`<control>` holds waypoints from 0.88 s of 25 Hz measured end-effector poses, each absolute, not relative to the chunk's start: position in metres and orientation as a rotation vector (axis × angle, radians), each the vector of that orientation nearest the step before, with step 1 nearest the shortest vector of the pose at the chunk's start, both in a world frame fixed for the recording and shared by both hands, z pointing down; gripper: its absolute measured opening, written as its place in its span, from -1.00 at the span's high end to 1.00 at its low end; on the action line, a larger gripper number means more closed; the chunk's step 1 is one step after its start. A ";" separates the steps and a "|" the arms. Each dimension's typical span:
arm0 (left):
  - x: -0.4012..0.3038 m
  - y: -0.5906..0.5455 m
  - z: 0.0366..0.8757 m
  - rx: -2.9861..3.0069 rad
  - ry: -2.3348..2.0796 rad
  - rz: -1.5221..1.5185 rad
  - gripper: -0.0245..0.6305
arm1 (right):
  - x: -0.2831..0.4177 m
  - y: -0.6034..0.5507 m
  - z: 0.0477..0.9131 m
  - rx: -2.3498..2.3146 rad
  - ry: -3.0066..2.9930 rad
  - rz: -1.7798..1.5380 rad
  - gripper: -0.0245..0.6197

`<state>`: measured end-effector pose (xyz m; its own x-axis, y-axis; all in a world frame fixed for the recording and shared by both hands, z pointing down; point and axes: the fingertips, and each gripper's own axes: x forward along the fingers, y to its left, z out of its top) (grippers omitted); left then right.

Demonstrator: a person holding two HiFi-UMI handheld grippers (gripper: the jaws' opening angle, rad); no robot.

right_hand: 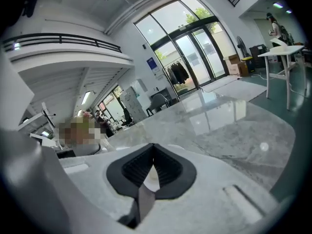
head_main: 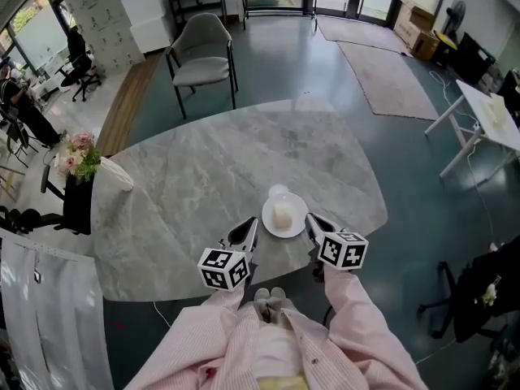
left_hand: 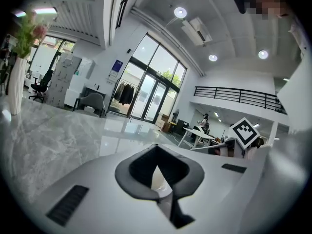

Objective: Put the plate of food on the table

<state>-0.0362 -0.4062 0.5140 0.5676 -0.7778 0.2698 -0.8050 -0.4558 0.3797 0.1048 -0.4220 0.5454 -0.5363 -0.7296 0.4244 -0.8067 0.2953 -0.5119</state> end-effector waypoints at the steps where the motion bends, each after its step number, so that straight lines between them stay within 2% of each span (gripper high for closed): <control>1: -0.038 -0.406 0.508 2.348 -1.280 0.066 0.93 | 0.105 -0.421 0.539 1.448 -2.465 1.043 0.91; 12: -0.061 -0.397 0.451 2.445 -1.418 -0.043 0.93 | 0.110 -0.406 0.475 1.437 -2.717 0.840 0.90; 22: -0.079 -0.390 0.435 2.439 -1.530 -0.092 0.93 | 0.109 -0.398 0.438 1.460 -2.818 0.646 0.91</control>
